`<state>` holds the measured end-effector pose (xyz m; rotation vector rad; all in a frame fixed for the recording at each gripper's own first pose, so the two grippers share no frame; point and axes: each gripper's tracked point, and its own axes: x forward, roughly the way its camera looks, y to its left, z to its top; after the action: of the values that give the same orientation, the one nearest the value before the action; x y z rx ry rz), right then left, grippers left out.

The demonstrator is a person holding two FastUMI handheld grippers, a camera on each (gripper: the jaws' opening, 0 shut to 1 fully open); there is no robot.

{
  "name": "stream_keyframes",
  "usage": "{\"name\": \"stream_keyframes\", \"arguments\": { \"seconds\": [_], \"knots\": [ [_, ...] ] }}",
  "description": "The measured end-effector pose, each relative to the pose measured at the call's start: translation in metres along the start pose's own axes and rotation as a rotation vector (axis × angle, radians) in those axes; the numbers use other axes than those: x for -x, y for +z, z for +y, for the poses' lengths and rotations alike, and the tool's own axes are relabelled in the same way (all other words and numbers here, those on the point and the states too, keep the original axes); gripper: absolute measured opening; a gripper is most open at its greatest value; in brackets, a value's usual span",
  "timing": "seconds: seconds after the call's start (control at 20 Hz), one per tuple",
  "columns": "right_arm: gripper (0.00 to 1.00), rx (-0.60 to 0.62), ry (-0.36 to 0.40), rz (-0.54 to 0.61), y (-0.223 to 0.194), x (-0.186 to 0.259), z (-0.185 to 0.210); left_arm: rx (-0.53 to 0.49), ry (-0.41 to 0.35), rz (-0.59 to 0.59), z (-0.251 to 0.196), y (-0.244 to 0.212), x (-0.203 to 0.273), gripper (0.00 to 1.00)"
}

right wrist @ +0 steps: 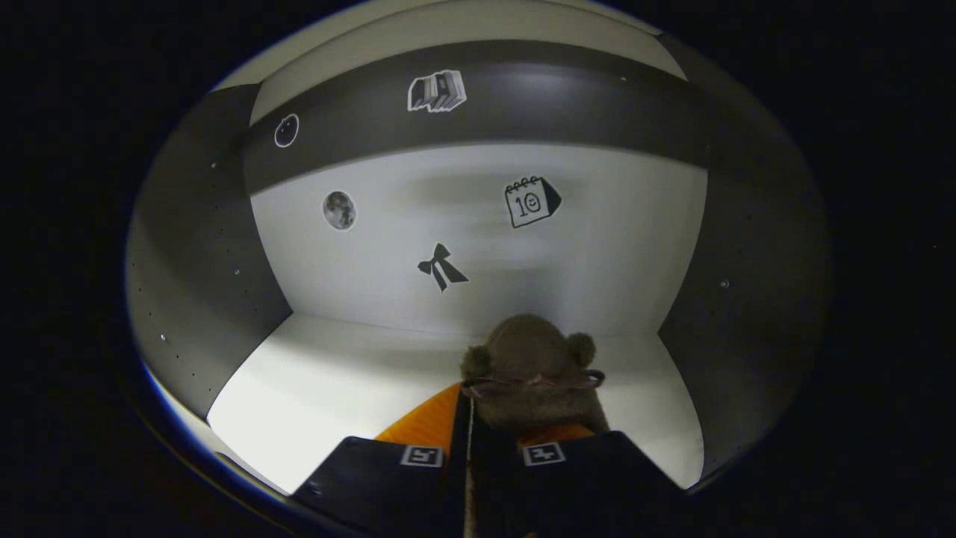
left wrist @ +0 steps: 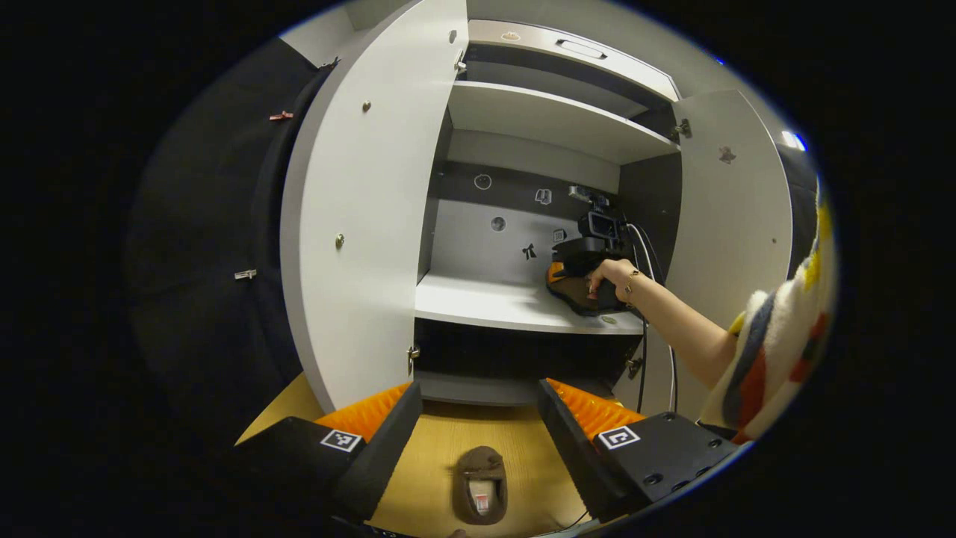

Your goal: Grab one shoe with the right hand and put it into the shoe cabinet, grab the other shoe with the left hand and put it into the shoe cabinet; then close the right door with the right hand and the left door with the left hand.

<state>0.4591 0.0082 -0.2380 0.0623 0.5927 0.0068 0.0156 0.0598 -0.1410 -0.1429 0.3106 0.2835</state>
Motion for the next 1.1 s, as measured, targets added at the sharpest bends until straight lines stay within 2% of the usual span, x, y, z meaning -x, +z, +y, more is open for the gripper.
{"name": "stream_keyframes", "arguments": {
  "seconds": [0.1, 0.15, 0.25, 0.3, 0.4, 0.7, 0.85, 1.0, 1.1],
  "knots": [
    [0.53, 0.005, 0.013, 0.001, -0.002, 0.001, 0.005, -0.004, 0.0, -0.008, 0.001, 0.004, 0.001, 0.97],
    [0.59, -0.003, 0.027, -0.002, -0.001, 0.006, 0.01, -0.009, 0.0, -0.014, 0.002, 0.006, 0.002, 0.97],
    [0.82, -0.007, 0.046, -0.02, 0.0, 0.019, 0.017, -0.021, -0.007, -0.021, 0.002, 0.009, 0.003, 0.95],
    [0.89, -0.001, 0.054, -0.033, 0.0, 0.028, 0.021, -0.026, -0.014, -0.021, 0.001, 0.01, 0.003, 0.95],
    [0.98, 0.033, 0.041, -0.058, -0.001, 0.046, 0.021, -0.034, -0.034, -0.021, -0.001, 0.009, 0.004, 0.95],
    [0.99, 0.019, 0.104, -0.187, 0.005, 0.126, 0.023, -0.02, -0.121, -0.046, -0.009, -0.002, 0.011, 0.95],
    [0.98, 0.016, 0.163, -0.324, 0.013, 0.195, 0.028, 0.03, -0.221, -0.044, -0.02, -0.019, 0.021, 0.95],
    [0.98, 0.026, 0.18, -0.447, 0.009, 0.264, 0.024, 0.031, -0.248, 0.012, -0.018, -0.049, 0.023, 0.95],
    [0.98, 0.045, 0.154, -0.506, -0.002, 0.308, 0.014, 0.014, -0.257, 0.048, -0.015, -0.072, 0.022, 0.95]
  ]
}}
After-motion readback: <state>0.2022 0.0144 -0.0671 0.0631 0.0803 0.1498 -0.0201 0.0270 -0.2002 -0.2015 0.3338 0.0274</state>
